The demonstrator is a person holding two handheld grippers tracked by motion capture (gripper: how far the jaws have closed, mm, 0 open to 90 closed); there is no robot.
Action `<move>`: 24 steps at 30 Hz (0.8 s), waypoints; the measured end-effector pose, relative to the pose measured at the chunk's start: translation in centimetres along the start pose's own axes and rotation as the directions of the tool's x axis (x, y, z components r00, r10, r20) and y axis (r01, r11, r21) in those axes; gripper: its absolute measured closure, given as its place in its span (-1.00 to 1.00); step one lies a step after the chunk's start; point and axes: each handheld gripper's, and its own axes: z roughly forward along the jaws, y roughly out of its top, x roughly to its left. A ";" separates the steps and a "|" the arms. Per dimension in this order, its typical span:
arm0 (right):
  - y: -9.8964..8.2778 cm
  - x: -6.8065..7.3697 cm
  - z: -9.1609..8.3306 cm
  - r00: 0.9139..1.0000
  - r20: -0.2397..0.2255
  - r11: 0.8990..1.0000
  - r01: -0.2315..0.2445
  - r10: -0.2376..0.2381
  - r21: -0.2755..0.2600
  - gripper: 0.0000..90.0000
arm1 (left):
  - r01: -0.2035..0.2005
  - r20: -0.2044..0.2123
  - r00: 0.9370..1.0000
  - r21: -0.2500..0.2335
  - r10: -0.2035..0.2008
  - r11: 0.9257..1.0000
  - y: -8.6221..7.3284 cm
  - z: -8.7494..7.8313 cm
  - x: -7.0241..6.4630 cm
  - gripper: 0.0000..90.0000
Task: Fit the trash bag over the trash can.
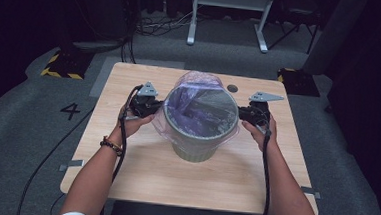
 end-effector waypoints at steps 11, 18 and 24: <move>-1.1 0.1 0.0 1.000 0.003 0.998 0.013 -0.013 0.061 1.00 | -0.014 -0.037 0.999 0.099 0.018 0.995 -1.3 1.2 -0.3 1.00; -1.7 -0.3 -1.8 0.999 0.034 1.000 0.007 -0.007 -0.004 0.69 | 0.027 -0.083 0.996 0.000 -0.027 1.000 -2.6 -1.5 -0.4 0.52; -2.2 0.1 -4.8 0.998 0.051 0.998 0.034 -0.031 -0.049 0.24 | 0.073 -0.024 0.997 -0.119 -0.076 0.990 -4.2 -6.2 -0.9 -0.21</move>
